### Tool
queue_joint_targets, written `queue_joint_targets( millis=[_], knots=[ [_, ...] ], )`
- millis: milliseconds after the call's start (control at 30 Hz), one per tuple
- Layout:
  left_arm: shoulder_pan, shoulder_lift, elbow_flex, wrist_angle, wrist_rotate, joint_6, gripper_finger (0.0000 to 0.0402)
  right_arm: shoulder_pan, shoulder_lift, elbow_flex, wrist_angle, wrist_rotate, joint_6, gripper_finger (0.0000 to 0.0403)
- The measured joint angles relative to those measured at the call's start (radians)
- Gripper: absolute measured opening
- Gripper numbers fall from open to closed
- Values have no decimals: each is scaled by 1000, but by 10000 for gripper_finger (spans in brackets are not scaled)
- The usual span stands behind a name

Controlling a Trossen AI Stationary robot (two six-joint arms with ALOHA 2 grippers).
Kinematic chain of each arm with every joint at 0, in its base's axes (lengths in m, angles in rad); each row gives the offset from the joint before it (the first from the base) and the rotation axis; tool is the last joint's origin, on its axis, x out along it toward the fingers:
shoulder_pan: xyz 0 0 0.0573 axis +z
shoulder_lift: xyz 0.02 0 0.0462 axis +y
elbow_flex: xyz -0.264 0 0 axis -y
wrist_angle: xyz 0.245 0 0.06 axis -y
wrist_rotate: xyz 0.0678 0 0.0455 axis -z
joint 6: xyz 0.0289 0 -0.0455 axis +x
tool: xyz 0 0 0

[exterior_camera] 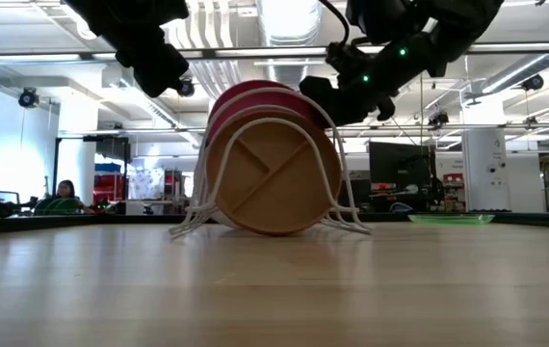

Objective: Sort dishes
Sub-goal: Put the pink plate into the dish rack

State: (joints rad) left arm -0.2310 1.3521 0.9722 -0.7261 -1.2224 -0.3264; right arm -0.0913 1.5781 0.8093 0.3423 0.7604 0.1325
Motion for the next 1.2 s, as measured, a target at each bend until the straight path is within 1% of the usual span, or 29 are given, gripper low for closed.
queue_joint_targets(
  millis=[233, 467, 800, 967, 1200],
  knots=[
    [0, 0, 0, 0, 1, 0, 0, 8, 40, 5, 8, 0, 33, 0],
    [0, 0, 0, 0, 2, 0, 0, 12, 42, 5, 5, -3, 31, 4],
    [-1, 1, 0, 1, 9, -4, 0, 17, 18, 3, -22, -50, 20, 52],
    [-1, 3, 0, 0, 10, -4, 0, 16, 17, 3, -30, -89, 35, 73],
    [-1, 3, 0, 1, 10, -8, 0, 19, 16, 3, -32, -92, 25, 105]
  ],
)
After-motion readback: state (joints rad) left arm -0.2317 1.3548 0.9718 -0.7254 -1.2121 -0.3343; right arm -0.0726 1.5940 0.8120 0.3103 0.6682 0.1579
